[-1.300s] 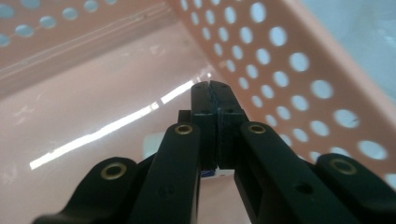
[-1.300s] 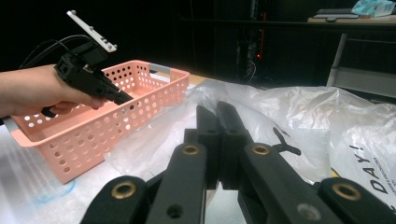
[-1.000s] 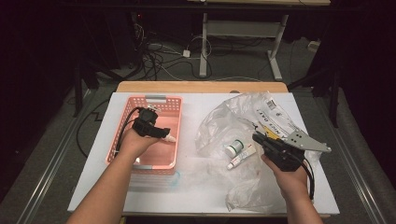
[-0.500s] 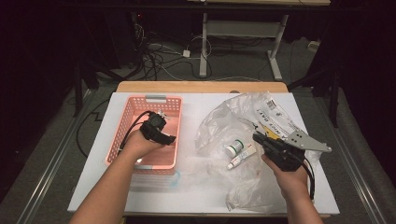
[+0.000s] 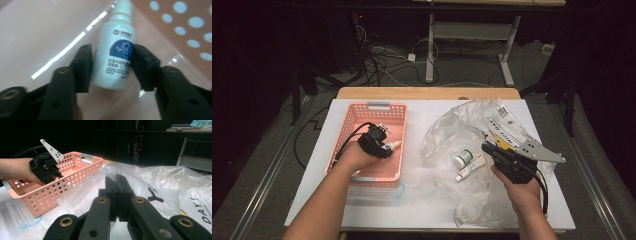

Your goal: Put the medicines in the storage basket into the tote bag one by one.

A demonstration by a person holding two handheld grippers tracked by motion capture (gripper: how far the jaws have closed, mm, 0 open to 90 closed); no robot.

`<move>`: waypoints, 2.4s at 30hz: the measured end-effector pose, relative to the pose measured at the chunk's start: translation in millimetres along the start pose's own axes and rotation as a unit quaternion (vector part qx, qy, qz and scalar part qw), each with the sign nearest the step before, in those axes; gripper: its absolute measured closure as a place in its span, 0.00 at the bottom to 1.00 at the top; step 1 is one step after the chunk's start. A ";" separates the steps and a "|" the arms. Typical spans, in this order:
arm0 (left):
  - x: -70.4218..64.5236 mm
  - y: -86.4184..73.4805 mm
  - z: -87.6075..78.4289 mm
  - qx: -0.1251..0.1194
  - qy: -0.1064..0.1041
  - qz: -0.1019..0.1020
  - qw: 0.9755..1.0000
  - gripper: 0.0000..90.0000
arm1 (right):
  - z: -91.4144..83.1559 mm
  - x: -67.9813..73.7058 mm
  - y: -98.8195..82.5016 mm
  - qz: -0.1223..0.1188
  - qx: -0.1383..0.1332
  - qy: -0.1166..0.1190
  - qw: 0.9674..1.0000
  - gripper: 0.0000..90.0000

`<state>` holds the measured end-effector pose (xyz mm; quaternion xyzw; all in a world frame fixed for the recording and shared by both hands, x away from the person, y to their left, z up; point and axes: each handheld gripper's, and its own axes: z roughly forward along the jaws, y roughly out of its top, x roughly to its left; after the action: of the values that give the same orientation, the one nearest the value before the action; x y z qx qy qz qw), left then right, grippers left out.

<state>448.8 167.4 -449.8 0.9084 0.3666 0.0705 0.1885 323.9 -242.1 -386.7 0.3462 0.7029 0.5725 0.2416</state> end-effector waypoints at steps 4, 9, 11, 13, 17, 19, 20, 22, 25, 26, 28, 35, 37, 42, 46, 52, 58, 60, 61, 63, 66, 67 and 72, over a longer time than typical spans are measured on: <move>-3.6 2.7 -0.4 0.002 0.002 -0.002 1.000 0.65 | 0.5 -0.3 -0.5 0.000 0.001 0.001 1.000 1.00; -2.6 1.7 -13.0 -0.020 0.010 -0.034 0.999 0.65 | -0.5 -1.5 0.1 0.001 -0.003 0.000 1.000 1.00; -1.3 0.0 -22.5 -0.037 0.006 -0.052 0.998 0.65 | -1.1 -1.6 0.4 0.001 -0.002 -0.001 1.000 1.00; -1.8 -2.6 -32.0 -0.049 0.007 -0.063 0.997 0.65 | -1.6 -1.6 1.0 0.000 -0.004 -0.001 1.000 1.00; -8.0 -9.1 -47.2 -0.062 0.014 -0.075 0.995 0.65 | -3.4 -1.2 3.0 0.000 -0.009 -0.002 1.000 1.00; -11.6 -12.3 -54.1 -0.071 0.016 -0.081 0.994 0.65 | -4.2 -1.1 3.6 -0.002 -0.010 -0.003 1.000 1.00; -13.7 -14.0 -57.4 -0.075 0.018 -0.083 0.994 0.65 | -4.5 -0.9 3.8 -0.001 -0.010 -0.002 1.000 1.00; -18.2 -17.3 -62.5 -0.083 0.018 -0.083 0.993 0.65 | -4.7 -0.9 4.1 -0.002 -0.011 -0.002 1.000 1.00; -26.3 -22.1 -68.8 -0.090 0.027 -0.079 0.992 0.65 | -5.5 -0.5 4.3 0.003 -0.010 -0.003 1.000 1.00; -28.9 -23.8 -71.2 -0.093 0.032 -0.077 0.992 0.65 | -5.5 -0.8 4.4 0.000 -0.011 -0.003 1.000 1.00; -33.8 -27.5 -75.2 -0.100 0.033 -0.073 0.992 0.65 | -6.0 -0.8 4.4 0.002 -0.011 -0.004 1.000 1.00; -42.6 -45.9 -80.1 -0.121 0.036 -0.076 0.989 0.65 | -6.1 -1.0 4.3 0.002 -0.011 -0.003 1.000 1.00; -47.0 -51.1 -80.3 -0.129 0.035 -0.072 0.988 0.65 | -6.1 -0.9 4.4 0.002 -0.011 -0.004 1.000 1.00; -59.9 -55.1 -84.7 -0.155 0.027 -0.059 0.986 0.65 | -4.2 -1.4 3.2 -0.002 -0.008 -0.004 1.000 1.00; -76.9 -47.9 -89.8 -0.172 0.019 -0.035 0.984 0.65 | -2.2 -0.5 1.9 -0.001 -0.004 -0.004 1.000 1.00; -104.1 -35.0 -95.0 -0.195 -0.006 -0.007 0.981 0.65 | -2.3 -0.3 2.1 -0.002 -0.005 -0.002 1.000 1.00; -125.9 -20.8 -88.6 -0.196 -0.024 0.017 0.980 0.65 | -2.6 0.5 2.8 -0.002 -0.006 -0.002 1.000 1.00; -132.0 -16.5 -85.4 -0.195 -0.029 0.025 0.980 0.65 | -2.7 0.2 3.1 -0.003 -0.008 -0.002 1.000 1.00; -135.5 -14.4 -84.1 -0.195 -0.032 0.028 0.980 0.65 | -3.0 0.3 3.3 -0.003 -0.008 -0.002 1.000 1.00; -143.5 -10.5 -82.1 -0.197 -0.041 0.037 0.979 0.65 | -3.3 0.3 3.7 -0.003 -0.008 -0.002 1.000 1.00; -157.6 -3.4 -78.3 -0.201 -0.053 0.052 0.977 0.65 | -3.1 0.1 3.8 -0.002 -0.009 -0.002 1.000 1.00; -162.2 -0.4 -76.3 -0.202 -0.058 0.056 0.976 0.65 | -3.0 0.2 3.7 -0.001 -0.008 -0.002 1.000 1.00; -181.0 18.0 -61.3 -0.201 -0.073 0.071 0.974 0.65 | -2.5 1.2 4.4 -0.004 -0.009 -0.001 1.000 1.00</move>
<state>313.4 48.0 -384.5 0.8783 0.2651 0.0888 0.3879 322.3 -242.3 -381.7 0.3413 0.6988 0.5776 0.2480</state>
